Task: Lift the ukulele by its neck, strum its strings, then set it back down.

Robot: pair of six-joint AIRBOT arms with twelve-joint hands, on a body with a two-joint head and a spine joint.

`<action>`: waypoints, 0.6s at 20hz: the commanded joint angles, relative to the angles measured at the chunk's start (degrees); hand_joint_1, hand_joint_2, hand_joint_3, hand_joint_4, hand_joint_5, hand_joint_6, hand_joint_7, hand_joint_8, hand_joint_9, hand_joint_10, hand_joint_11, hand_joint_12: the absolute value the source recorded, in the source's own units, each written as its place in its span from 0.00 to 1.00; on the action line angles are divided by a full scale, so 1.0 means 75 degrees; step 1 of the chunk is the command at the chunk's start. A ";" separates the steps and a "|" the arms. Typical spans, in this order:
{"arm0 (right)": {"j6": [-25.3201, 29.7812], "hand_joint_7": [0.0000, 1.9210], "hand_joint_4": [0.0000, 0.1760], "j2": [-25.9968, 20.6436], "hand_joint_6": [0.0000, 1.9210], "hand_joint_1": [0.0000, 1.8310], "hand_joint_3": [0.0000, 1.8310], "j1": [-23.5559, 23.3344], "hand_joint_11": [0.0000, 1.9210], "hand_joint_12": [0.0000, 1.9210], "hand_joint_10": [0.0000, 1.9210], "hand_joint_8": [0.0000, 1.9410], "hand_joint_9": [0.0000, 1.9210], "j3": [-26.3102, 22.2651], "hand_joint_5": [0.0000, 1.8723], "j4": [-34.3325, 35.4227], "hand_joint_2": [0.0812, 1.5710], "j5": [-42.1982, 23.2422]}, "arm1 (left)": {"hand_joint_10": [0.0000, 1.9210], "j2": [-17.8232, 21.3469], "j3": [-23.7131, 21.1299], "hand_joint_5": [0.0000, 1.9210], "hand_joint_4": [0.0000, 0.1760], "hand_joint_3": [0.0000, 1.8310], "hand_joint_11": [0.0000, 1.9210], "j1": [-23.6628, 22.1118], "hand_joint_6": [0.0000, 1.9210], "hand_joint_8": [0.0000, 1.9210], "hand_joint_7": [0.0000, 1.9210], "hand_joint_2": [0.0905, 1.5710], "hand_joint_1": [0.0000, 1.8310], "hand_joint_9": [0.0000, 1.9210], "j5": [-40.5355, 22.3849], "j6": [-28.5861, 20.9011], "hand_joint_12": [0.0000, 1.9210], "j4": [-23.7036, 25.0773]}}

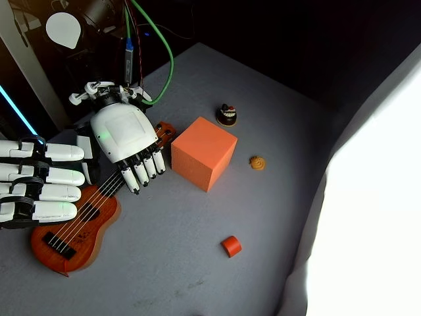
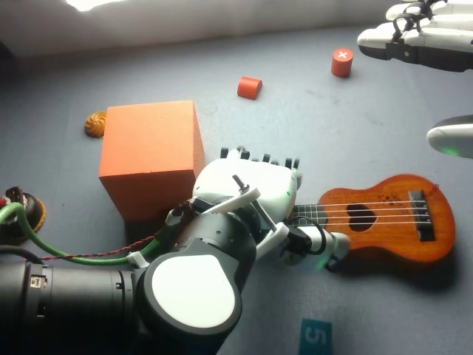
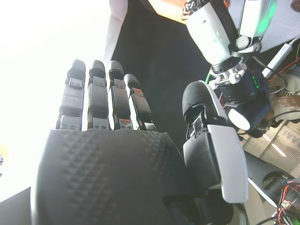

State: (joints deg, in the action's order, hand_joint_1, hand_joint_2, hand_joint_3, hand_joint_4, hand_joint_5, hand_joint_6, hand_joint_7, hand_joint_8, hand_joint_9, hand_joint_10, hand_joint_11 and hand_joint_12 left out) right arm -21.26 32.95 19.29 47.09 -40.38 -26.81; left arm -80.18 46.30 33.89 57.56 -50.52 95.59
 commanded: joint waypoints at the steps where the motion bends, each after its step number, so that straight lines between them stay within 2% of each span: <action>1: 0.0022 0.08 0.00 -0.0049 0.01 0.12 0.00 -0.0117 0.00 0.05 0.00 0.00 0.05 -0.0035 0.04 0.0237 0.84 -0.0742 | 0.05 -0.0006 0.0007 0.12 0.47 0.00 0.00 -0.0012 0.00 0.00 0.16 0.64 0.09 0.19 0.0246 -0.0107 0.59 0.0782; 2: 0.0022 0.08 0.00 -0.0049 0.01 0.11 0.00 -0.0117 0.00 0.05 0.00 0.00 0.05 -0.0037 0.04 0.0234 0.85 -0.0742 | 0.02 -0.0009 0.0022 0.08 0.50 0.00 0.00 0.0031 0.00 0.00 0.12 0.63 0.08 0.15 0.0260 -0.0257 0.54 0.0932; 3: 0.0022 0.08 0.00 -0.0049 0.01 0.11 0.00 -0.0119 0.00 0.07 0.00 0.00 0.05 -0.0038 0.04 0.0234 0.84 -0.0742 | 0.01 -0.0009 0.0030 0.04 0.55 0.00 0.00 0.0035 0.00 0.00 0.07 0.62 0.06 0.10 0.0260 -0.0264 0.44 0.0943; 5: 0.0022 0.08 0.00 -0.0048 0.00 0.10 0.00 -0.0121 0.00 0.09 0.00 0.00 0.06 -0.0040 0.03 0.0231 0.84 -0.0742 | 0.00 -0.0009 0.0039 0.00 0.70 0.00 0.00 0.0028 0.00 0.00 0.01 0.60 0.04 0.01 0.0260 -0.0263 0.11 0.0943; 6: 0.0022 0.09 0.00 -0.0048 0.01 0.09 0.00 -0.0123 0.00 0.12 0.00 0.00 0.06 -0.0042 0.04 0.0230 0.85 -0.0742 | 0.00 -0.0009 0.0042 0.00 0.73 0.00 0.00 0.0016 0.00 0.00 0.00 0.60 0.03 0.00 0.0260 -0.0259 0.02 0.0943; 7: 0.0022 0.09 0.00 -0.0048 0.00 0.09 0.00 -0.0124 0.00 0.12 0.00 0.00 0.06 -0.0043 0.04 0.0229 0.84 -0.0742 | 0.00 -0.0009 0.0043 0.00 0.73 0.00 0.00 0.0006 0.00 0.00 0.00 0.59 0.03 0.00 0.0260 -0.0256 0.00 0.0944; 9: 0.0021 0.07 0.00 -0.0048 0.00 0.08 0.00 -0.0136 0.00 0.04 0.00 0.00 0.04 -0.0045 0.03 0.0224 0.85 -0.0743 | 0.00 -0.0010 0.0055 0.00 0.80 0.00 0.00 -0.0021 0.00 0.00 0.00 0.59 0.02 0.00 0.0259 -0.0256 0.00 0.1032; 12: 0.0019 0.06 0.00 -0.0047 0.00 0.07 0.00 -0.0139 0.00 0.00 0.00 0.00 0.04 -0.0055 0.02 0.0220 0.84 -0.0743 | 0.00 0.0016 0.0107 0.00 0.74 0.00 0.00 -0.0211 0.00 0.00 0.00 0.60 0.03 0.00 0.0186 -0.0163 0.00 0.1102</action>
State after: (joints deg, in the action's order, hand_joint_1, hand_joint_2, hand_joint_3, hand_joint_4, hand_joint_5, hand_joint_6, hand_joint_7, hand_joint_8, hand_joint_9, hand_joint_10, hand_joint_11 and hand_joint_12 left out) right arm -21.26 32.95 19.11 46.85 -40.58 -26.79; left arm -80.18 47.05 33.01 57.06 -51.40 98.13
